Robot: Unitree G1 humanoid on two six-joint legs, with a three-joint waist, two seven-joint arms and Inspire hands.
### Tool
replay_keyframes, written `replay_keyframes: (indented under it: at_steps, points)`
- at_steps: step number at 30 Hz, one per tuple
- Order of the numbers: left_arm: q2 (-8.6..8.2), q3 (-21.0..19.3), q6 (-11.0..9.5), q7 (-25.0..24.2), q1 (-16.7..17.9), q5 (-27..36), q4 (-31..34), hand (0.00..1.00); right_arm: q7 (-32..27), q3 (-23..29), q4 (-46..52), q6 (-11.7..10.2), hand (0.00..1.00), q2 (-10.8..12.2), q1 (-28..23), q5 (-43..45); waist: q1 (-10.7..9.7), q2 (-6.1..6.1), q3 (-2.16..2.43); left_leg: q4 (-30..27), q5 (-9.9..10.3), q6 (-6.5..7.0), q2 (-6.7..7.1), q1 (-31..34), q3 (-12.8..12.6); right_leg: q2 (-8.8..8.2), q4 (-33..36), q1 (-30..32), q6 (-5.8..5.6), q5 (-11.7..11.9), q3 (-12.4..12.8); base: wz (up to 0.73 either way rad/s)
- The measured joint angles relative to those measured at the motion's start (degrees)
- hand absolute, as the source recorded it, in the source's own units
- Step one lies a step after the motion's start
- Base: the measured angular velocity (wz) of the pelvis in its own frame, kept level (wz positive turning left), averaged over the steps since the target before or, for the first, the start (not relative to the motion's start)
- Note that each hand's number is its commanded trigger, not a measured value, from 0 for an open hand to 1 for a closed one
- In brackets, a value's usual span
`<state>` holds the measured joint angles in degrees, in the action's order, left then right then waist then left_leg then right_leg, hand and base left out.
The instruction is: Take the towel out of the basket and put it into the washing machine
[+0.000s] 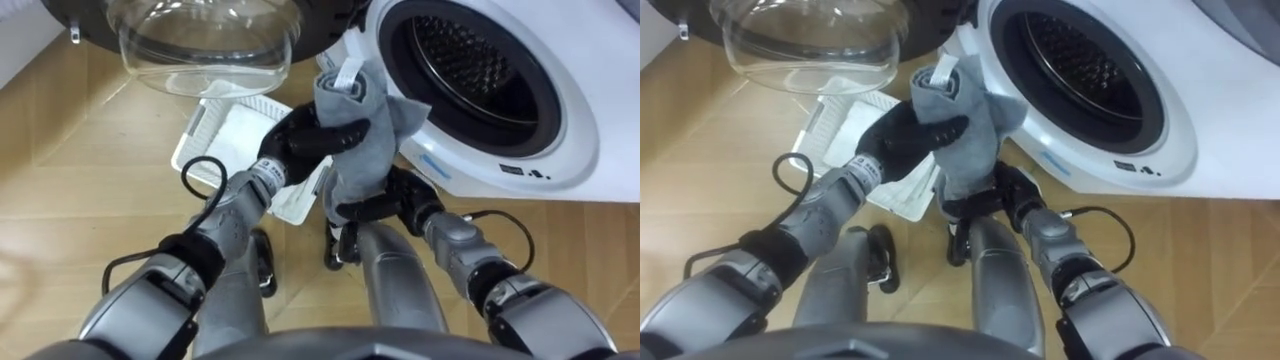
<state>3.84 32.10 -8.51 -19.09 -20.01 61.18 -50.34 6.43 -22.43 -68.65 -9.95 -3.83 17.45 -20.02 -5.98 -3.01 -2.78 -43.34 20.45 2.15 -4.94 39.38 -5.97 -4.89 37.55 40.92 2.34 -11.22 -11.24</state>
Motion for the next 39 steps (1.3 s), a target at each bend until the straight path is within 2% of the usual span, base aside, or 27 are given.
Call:
replay_keyframes:
  at_steps: [2, 8, 11, 16, 21, 22, 23, 27, 29, 32, 36, 39]
  points:
    - [-0.19, 0.2, 0.5, 0.0, 0.0, 2.6, 1.5, 1.0, 0.0, 0.2, 0.0, 0.0, 1.0, 0.0, 0.0, 0.0, -0.4, 0.01, 0.09, 0.6, -0.5, -0.09, 0.48, -0.1, 0.2, -0.22, 0.1, 0.0, 0.0, 0.0, 0.0, 0.09]
    - [-1.05, 0.7, 0.6, -0.7, 0.0, 8.4, 2.7, 1.0, 0.0, 1.3, -0.2, 0.1, 1.0, -0.4, 0.0, 0.0, -1.5, -0.04, 0.17, 1.0, -0.7, -0.16, 0.46, -1.0, 0.3, -0.19, -0.5, -0.9, 0.05, 0.0, -0.1, 0.01]
    - [-1.24, 0.7, 0.8, -0.8, 0.0, 10.8, 2.7, 1.0, 0.0, 1.3, 0.0, 0.0, 1.0, -0.6, 0.0, 0.0, -2.1, -0.08, 0.48, 1.1, -0.7, -0.17, 0.3, -1.0, 0.3, -0.08, -0.9, -1.1, 0.19, 0.2, -0.3, -0.01]
    - [-2.02, 0.6, 1.0, -0.8, 0.0, 10.8, 2.7, 1.0, -0.1, 2.5, 0.0, 0.0, 1.0, -0.4, -0.1, 0.0, -2.2, 0.0, 0.52, 1.1, -0.7, -0.17, 0.3, -1.0, 0.3, -0.05, -0.9, -1.0, 0.19, 0.2, -0.3, 0.0]
    - [-2.09, 0.0, 1.1, -0.8, 0.2, 12.5, 2.7, 1.0, -0.1, 2.5, 0.1, 0.0, 1.0, -0.5, -0.7, -0.2, -2.0, 0.3, 0.69, 1.2, -0.7, -0.17, 0.33, -1.0, 0.3, -0.12, -0.9, -1.0, 0.19, 0.2, -0.3, 0.0]
    - [-2.1, -0.3, 1.1, -0.8, 0.2, 12.5, 2.7, 0.77, -0.1, 2.7, 0.2, 0.0, 1.0, -0.5, -0.6, -0.2, -1.8, 0.4, 0.75, 1.3, -0.7, -0.18, 0.35, -1.0, 0.3, -0.15, -0.9, -1.0, 0.19, 0.2, -0.3, 0.0]
    - [-2.17, -0.7, 1.3, -0.8, 0.2, 12.5, 2.7, 0.0, 0.0, 3.7, 0.5, 0.0, 1.0, -0.4, -0.6, -0.1, -1.5, 0.5, 0.78, 1.4, -0.7, -0.18, 0.35, -1.0, 0.3, -0.15, -1.0, -1.0, 0.19, 0.2, -0.3, 0.0]
    - [-2.18, -1.5, 2.0, -0.8, 0.5, 12.6, 2.7, 0.0, -0.3, 4.0, 1.1, 0.1, 1.0, -0.4, -1.2, -0.2, -1.3, 1.03, 1.02, 1.7, -0.7, -0.24, 0.44, -1.2, 0.1, 0.02, -1.1, -1.0, 0.2, 0.2, -0.3, -0.01]
    - [-2.17, -1.4, 2.2, -0.9, 1.4, 13.0, 2.7, 0.0, -1.1, 4.0, 1.2, 0.3, 1.0, -0.5, -1.8, -0.2, -0.4, 1.92, 1.32, 1.9, -0.7, -0.24, 0.34, -1.6, 0.0, 0.42, -1.6, -1.3, 0.22, 0.3, -0.1, -0.09]
    - [-2.15, -1.5, 2.3, -1.6, 3.0, 13.8, 3.1, 0.0, -1.9, 4.0, 1.3, 1.4, 1.0, -0.6, -2.4, -0.3, 0.6, 2.97, 1.09, 2.9, -0.8, -0.4, 0.39, -2.1, -0.1, 0.49, -2.2, -1.5, 0.22, 0.5, 0.0, -0.02]
    - [-1.92, -2.8, 2.4, -1.9, 4.3, 12.8, 3.0, 0.0, -2.3, 4.0, 1.7, 2.4, 1.0, -0.7, -3.5, -0.3, 2.5, 3.43, 0.91, 3.7, -1.0, -0.7, 0.38, -2.1, -0.3, 0.5, -2.6, -1.2, 0.33, 0.5, 0.1, -0.01]
    - [-0.72, -4.9, 2.2, -1.8, 6.3, 7.6, 2.9, 0.0, -2.9, 4.8, 1.7, 2.5, 1.0, -1.0, -4.1, -0.5, 4.0, 4.02, 0.53, 4.0, -1.1, -0.77, 0.49, -2.1, -0.5, 0.9, -2.8, -1.0, 0.46, 0.5, 0.3, -0.06]
